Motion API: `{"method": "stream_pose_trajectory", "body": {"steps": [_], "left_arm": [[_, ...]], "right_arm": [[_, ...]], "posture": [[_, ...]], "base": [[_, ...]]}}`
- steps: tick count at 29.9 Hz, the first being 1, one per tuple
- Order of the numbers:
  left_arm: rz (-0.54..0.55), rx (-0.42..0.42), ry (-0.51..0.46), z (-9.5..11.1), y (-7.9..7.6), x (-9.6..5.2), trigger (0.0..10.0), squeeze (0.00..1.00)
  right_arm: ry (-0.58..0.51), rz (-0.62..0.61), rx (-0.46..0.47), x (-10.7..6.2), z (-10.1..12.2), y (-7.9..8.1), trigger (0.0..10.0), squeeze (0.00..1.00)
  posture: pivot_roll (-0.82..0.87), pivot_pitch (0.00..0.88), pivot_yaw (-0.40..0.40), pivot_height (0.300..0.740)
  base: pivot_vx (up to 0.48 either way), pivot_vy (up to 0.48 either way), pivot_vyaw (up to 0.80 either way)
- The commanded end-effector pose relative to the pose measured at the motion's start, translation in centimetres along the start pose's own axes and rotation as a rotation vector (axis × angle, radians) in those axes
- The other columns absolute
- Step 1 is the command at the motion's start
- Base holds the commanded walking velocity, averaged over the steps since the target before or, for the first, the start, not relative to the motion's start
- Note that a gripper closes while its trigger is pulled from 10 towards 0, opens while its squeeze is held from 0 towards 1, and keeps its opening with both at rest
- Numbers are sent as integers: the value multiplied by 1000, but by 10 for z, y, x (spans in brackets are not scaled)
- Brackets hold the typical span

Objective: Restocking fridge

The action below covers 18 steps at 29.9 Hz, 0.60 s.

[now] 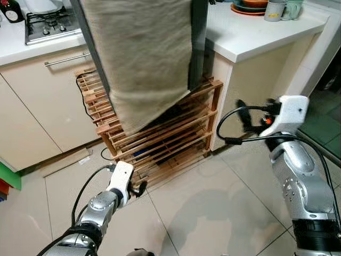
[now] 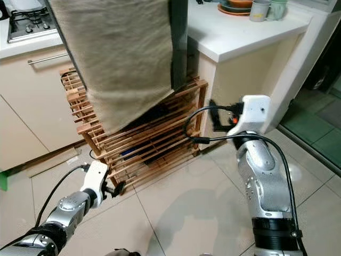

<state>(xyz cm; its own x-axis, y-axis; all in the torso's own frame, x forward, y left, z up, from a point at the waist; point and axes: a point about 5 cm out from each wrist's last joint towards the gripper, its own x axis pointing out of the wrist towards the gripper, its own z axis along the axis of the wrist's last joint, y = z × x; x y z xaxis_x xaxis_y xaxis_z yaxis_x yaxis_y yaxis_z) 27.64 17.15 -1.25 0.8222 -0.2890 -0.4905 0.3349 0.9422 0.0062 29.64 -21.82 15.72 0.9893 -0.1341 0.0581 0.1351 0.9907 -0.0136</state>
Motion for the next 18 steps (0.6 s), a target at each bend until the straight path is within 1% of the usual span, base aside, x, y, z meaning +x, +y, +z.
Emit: {"method": "stream_pose_trajectory", "body": {"steps": [1,2,4,5,6,7,8,10,12,13,14,15,18], "left_arm": [[9,-14,-144,28,6,4,10000,0],[9,-14,-144,28,6,4,10000,0],[-67,45,-325,73,2,10,10000,0],[-131,102,-497,120,-9,11,10000,0],[-131,102,-497,120,-9,11,10000,0],[-186,116,-595,149,-21,8,10000,0],[-209,123,-630,159,-25,7,10000,0],[-234,121,-696,175,-34,3,10000,0],[-252,108,-717,181,-38,2,10000,0],[-262,104,-720,182,-40,1,10000,0],[-281,80,-712,179,-42,3,10000,0],[-281,80,-712,179,-42,3,10000,0],[-292,39,-692,172,-43,4,10000,0]], "right_arm": [[32,-149,-9,-6,-15,-17,10000,0],[32,-149,-9,-6,-15,-17,10000,0],[73,-220,0,-12,-29,-28,10000,0],[87,-249,-5,-15,-35,-33,10000,0],[87,-249,-5,-15,-35,-33,10000,0],[30,-270,-40,-15,-27,-38,10000,0],[-11,-284,-62,-15,-22,-40,10000,0],[-49,-306,-71,-12,-15,-44,10000,0],[-44,-335,-53,-10,-15,-49,10000,0],[-40,-344,-47,-10,-16,-50,10000,0],[-38,-351,-53,-11,-18,-49,10000,0],[-38,-351,-53,-11,-18,-49,10000,0],[-33,-338,-65,-13,-23,-45,10000,0]], "posture": [[-123,0,66,740],[-123,0,66,740],[-125,0,61,740],[-124,0,62,740],[-124,0,62,740],[-126,0,68,740],[-126,0,68,740],[-134,0,77,740],[-140,0,87,740],[-140,0,87,740],[-141,0,88,740],[-141,0,88,740],[-144,0,86,740]], "base": [[0,0,0],[0,0,0],[0,0,0],[0,0,0],[0,0,0],[0,266,-800],[0,266,-800],[349,281,-794],[480,0,-775],[480,0,-775],[480,0,-769],[480,0,-769],[480,0,-771]]}}
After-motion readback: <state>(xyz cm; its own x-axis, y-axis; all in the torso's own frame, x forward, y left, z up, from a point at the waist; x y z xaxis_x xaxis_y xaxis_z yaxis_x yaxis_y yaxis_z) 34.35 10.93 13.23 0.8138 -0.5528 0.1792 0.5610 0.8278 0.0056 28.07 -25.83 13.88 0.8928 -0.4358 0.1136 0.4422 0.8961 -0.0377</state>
